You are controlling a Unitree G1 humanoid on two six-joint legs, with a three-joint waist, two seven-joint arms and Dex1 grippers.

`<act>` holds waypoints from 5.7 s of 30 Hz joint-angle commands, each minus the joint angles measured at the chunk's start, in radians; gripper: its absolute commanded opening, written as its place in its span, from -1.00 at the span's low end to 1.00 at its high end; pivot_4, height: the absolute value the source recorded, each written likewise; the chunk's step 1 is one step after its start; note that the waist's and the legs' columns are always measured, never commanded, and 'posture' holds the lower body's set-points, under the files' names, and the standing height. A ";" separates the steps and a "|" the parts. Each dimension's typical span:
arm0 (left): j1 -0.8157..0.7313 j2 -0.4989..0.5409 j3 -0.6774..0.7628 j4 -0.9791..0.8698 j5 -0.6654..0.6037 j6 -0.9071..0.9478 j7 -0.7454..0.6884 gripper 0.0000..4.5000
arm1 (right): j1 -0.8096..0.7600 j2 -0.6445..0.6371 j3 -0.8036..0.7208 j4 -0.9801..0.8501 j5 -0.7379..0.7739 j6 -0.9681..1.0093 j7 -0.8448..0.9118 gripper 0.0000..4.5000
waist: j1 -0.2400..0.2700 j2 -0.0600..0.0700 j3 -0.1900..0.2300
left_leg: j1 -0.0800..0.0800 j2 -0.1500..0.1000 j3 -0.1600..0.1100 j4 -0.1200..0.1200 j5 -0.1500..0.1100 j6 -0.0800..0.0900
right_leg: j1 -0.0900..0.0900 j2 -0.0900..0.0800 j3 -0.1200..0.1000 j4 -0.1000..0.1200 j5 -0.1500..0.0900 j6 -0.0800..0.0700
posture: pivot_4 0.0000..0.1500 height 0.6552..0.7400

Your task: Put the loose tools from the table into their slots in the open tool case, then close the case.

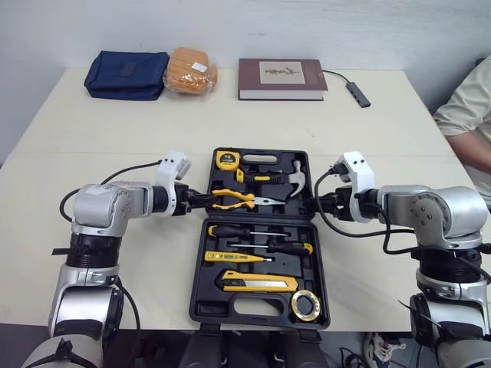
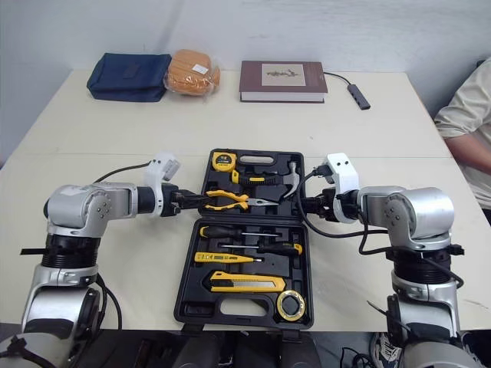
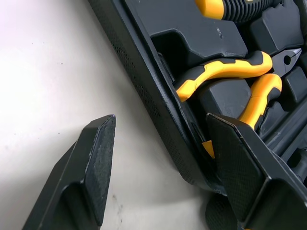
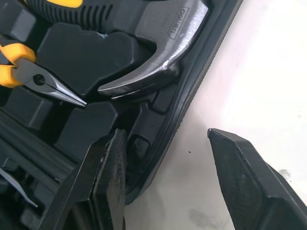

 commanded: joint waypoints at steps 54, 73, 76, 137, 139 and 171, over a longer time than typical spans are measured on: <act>0.607 0.043 0.124 -0.451 0.254 -1.135 0.040 -0.53 | 0.700 -0.188 0.028 -0.244 -0.357 -1.795 0.147 -0.30 | -0.003 -0.003 -0.009 | -0.001 0.003 0.014 -0.004 0.000 0.000 | -0.012 0.000 0.010 0.005 0.000 0.000 | 1.00 1.00; 0.850 0.455 0.465 -0.413 -0.276 -0.556 -0.391 0.79 | 1.320 -0.500 -0.451 -0.625 0.287 -1.019 0.711 0.45 | 0.026 -0.006 -0.007 | 0.020 0.004 0.002 -0.012 -0.016 -0.001 | 0.017 -0.002 0.006 -0.019 -0.004 -0.011 | 1.00 1.00; 0.788 0.454 0.365 -0.389 -0.227 -0.595 -0.398 0.28 | 1.317 -0.515 -0.397 -0.632 0.254 -1.016 0.736 -0.28 | 0.023 -0.005 -0.006 | 0.020 0.004 0.003 -0.017 -0.012 0.001 | 0.016 -0.002 0.006 -0.022 -0.001 -0.006 | 1.00 1.00; -0.136 0.061 -0.266 0.443 0.288 -0.990 -0.715 -0.97 | 0.808 -0.376 -0.038 -0.407 0.009 -0.958 0.455 -1.00 | 0.023 -0.012 -0.002 | 0.014 0.002 0.003 -0.002 -0.005 0.003 | 0.014 0.001 0.002 -0.009 0.002 0.000 | 1.00 1.00; -0.093 0.083 -0.257 0.358 0.273 -0.949 -0.731 -0.97 | 0.781 -0.363 -0.034 -0.386 -0.002 -0.957 0.437 -1.00 | 0.022 -0.012 -0.002 | 0.014 0.002 0.003 -0.002 -0.005 0.003 | 0.015 0.001 0.002 -0.009 0.002 0.000 | 1.00 1.00; -0.200 -0.150 -0.312 0.132 0.161 -0.811 -0.646 -0.97 | 0.846 -0.343 -0.123 -0.450 -0.022 -0.859 0.358 -1.00 | 0.026 -0.012 -0.002 | 0.013 0.002 0.000 0.000 -0.005 0.003 | 0.017 0.001 0.000 -0.009 0.002 0.000 | 1.00 1.00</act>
